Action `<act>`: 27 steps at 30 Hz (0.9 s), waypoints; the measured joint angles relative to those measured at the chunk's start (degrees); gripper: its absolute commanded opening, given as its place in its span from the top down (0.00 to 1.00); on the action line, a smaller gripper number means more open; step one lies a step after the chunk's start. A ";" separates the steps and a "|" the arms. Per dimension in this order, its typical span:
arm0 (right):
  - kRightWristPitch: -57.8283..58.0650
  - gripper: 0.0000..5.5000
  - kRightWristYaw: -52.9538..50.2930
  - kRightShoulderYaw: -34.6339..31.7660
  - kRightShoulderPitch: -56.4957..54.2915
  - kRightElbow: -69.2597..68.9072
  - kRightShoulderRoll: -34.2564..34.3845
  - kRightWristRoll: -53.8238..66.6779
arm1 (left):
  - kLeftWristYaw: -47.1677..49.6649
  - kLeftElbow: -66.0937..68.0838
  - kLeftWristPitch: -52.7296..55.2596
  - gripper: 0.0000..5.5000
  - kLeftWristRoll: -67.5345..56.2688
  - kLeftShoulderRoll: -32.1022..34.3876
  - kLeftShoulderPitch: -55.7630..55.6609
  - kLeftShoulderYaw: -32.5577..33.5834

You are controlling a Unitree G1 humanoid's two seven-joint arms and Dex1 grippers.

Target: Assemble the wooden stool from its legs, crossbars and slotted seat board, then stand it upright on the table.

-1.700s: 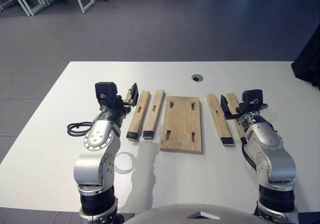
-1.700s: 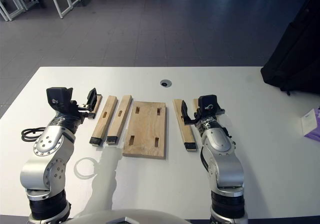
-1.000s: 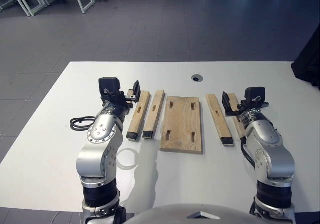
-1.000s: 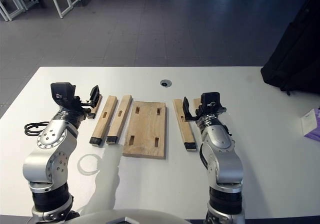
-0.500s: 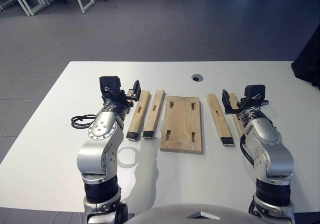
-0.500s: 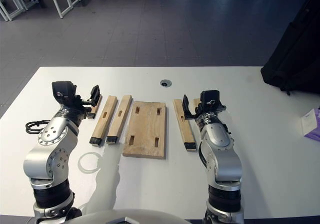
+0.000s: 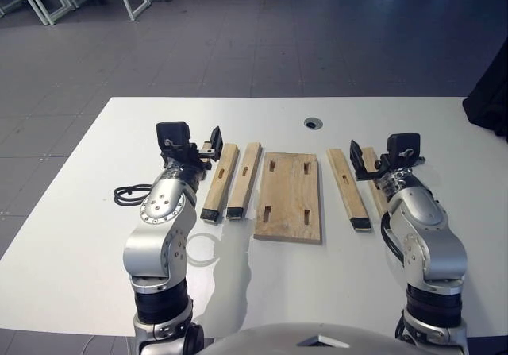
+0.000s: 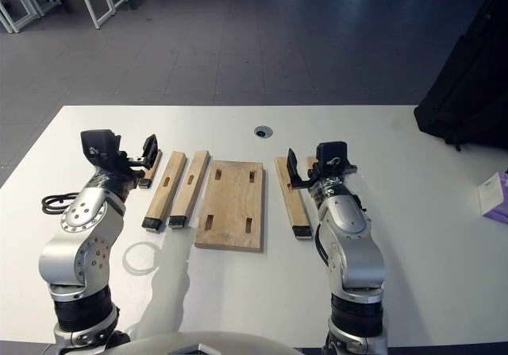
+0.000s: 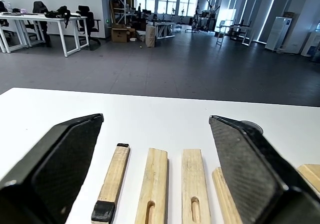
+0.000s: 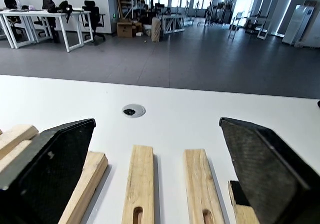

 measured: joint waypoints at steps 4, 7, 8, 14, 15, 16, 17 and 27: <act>-0.88 0.17 0.05 0.16 0.09 0.00 0.05 -0.05 | 0.16 -0.01 -0.90 0.29 0.91 0.00 0.68 -0.37; -0.86 0.17 0.21 -0.69 0.92 0.00 0.08 0.33 | 0.13 -0.04 -0.90 0.29 0.84 -0.01 0.73 -0.36; -0.81 0.17 0.41 -1.26 1.16 0.00 -0.10 0.46 | 0.12 -0.09 -0.89 0.29 0.80 -0.02 0.76 -0.34; 5.08 0.17 8.15 -12.12 3.51 2.71 -7.54 7.47 | 0.13 -2.33 -0.36 0.29 0.72 -0.05 3.12 0.10; 5.99 0.17 10.67 -14.32 5.13 3.79 -9.27 9.46 | 0.13 -2.50 -0.13 0.29 0.72 -0.05 3.42 0.22; 6.77 0.17 13.18 -16.22 6.59 5.06 -11.34 10.91 | 0.13 -2.83 -0.05 0.29 0.71 -0.05 3.56 0.36; 6.86 0.17 15.69 -17.83 8.13 6.89 -14.13 11.66 | 0.13 -3.28 -0.04 0.29 0.71 -0.06 3.83 0.84; -0.92 0.23 25.69 -16.29 14.18 20.65 -23.77 9.76 | 0.25 -4.17 0.01 0.29 0.87 -1.19 5.33 1.33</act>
